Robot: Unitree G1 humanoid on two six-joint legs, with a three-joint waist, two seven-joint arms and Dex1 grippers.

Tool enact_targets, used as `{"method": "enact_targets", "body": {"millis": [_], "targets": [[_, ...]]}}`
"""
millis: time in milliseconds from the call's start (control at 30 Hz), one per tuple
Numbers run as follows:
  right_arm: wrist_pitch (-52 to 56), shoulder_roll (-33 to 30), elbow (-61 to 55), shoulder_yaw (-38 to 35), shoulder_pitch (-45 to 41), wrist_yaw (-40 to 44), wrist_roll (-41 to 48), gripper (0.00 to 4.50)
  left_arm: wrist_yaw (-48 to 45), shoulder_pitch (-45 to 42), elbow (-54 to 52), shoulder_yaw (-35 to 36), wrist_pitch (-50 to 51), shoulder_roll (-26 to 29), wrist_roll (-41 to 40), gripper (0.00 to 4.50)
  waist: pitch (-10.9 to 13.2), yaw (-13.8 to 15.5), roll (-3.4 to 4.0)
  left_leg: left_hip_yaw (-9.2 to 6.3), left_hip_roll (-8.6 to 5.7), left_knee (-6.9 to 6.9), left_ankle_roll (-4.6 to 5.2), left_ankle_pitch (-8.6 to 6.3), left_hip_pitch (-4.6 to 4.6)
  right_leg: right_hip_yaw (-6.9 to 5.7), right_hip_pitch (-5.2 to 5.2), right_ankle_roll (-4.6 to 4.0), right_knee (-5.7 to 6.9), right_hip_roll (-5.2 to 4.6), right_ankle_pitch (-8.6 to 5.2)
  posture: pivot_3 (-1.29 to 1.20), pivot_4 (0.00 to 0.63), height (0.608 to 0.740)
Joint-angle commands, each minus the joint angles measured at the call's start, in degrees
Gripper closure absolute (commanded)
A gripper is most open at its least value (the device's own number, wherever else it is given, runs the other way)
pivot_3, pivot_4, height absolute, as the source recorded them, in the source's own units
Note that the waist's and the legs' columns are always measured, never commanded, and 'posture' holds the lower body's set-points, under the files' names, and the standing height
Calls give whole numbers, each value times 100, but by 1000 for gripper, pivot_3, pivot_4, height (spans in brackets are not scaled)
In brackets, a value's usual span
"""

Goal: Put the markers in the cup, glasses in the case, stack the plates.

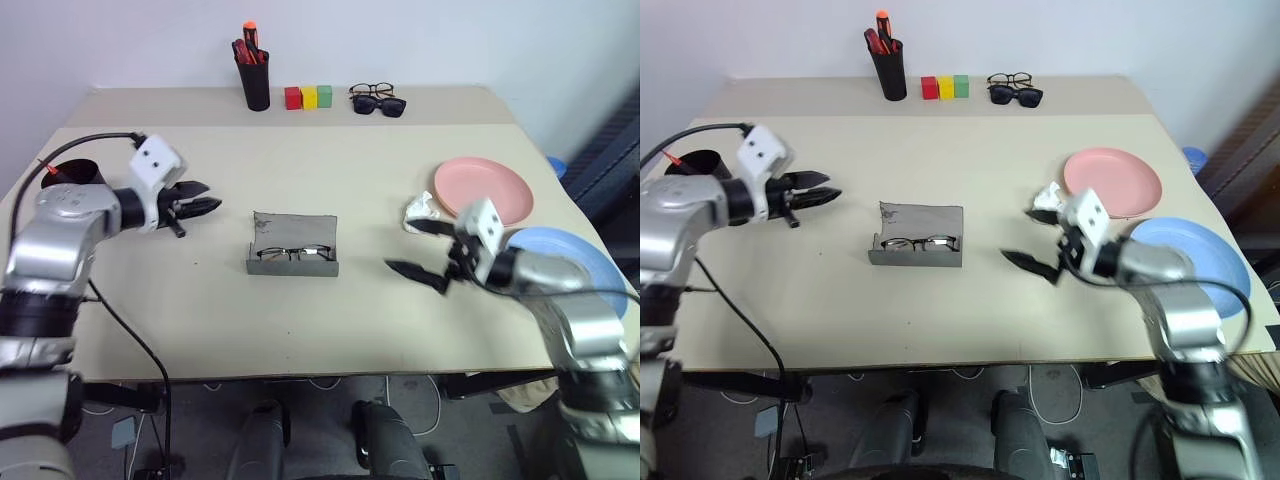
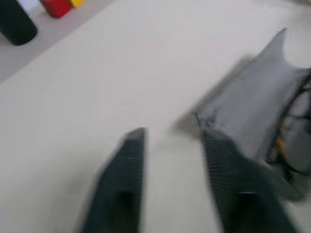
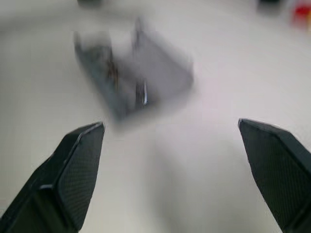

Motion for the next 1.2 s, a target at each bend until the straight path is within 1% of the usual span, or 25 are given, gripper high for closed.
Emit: {"method": "enact_targets", "body": {"millis": [33,167,267,433,500,567,667,833,900,967,1033,1200], "targets": [[-311,-274,-642,-652,783,-59,-15,0,-81,-927,1420,-463,-878,-368,698,4450,1,-4,-2,0,0,0,0,0,0,0,0,1,0,0,0,0,150,740],[-346,-301,-1202,-1164,1659,-181,149,0,73,-2030,3341,-884,-1803,-1063,1378,4450,3,-15,-8,-1,0,8,0,0,-2,1,0,16,-2,0,-9,0,150,740],[-500,-221,-1427,-1342,2001,-229,202,0,180,-2554,4416,-1130,-2391,-1463,1843,4450,5,-5,-14,0,0,8,1,-1,-6,1,0,17,-9,-1,-10,0,150,740],[-704,-107,-1589,-1293,2214,-359,247,0,331,-2948,5328,-1387,-2852,-1978,2449,4450,7,13,-18,-1,0,7,2,-2,-9,1,0,18,-11,-2,-10,0,150,740],[-793,-57,-1584,-1227,2237,-424,229,0,-16,-2988,5476,-1351,-2939,-2161,2486,4450,8,16,-20,-1,-1,8,2,-2,-11,1,0,17,-12,-2,-10,0,150,740],[-846,-34,-1584,-1177,2253,-473,216,0,-347,-3012,5542,-1248,-2948,-2249,2457,4450,8,17,-21,-1,-1,9,2,-2,-13,1,0,16,-13,-2,-9,0,150,740],[-929,-14,-1585,-1128,2281,-545,184,0,-1156,-3095,5502,-977,-2829,-2265,2208,4450,9,5,-21,-1,0,7,2,-2,-13,0,-1,8,-13,-2,-5,0,150,740],[-840,19,-1558,-1028,2251,-765,203,0,-1973,-3028,5327,-882,-2773,-2014,2206,4450,9,-3,-21,-1,0,7,2,-2,-12,0,-1,7,-12,-2,-4,0,150,740],[-703,105,-1491,-1062,2165,-1024,225,0,-2655,-2831,5048,-946,-2702,-1918,2159,4450,8,2,-21,-2,0,7,2,-2,-12,0,-1,5,-10,-2,-3,0,150,740],[-613,202,-1403,-1116,2084,-1277,224,0,-3119,-2493,4650,-986,-2600,-1849,2093,4450,7,4,-19,-2,0,8,2,-2,-12,1,0,-5,-10,-3,3,0,150,740],[-589,236,-1316,-1144,2067,-1396,192,0,-3251,-2075,4180,-1000,-2468,-1800,2044,4450,4,6,-14,-2,0,7,2,-2,-10,1,2,-6,-10,-4,3,0,150,740],[-580,342,-1085,-1273,1904,-1825,135,0,-3163,-1221,2904,-984,-1858,-1734,1890,4450,-1,6,-10,-4,0,8,3,-2,-6,1,8,-6,-8,-4,3,0,150,740]]}}
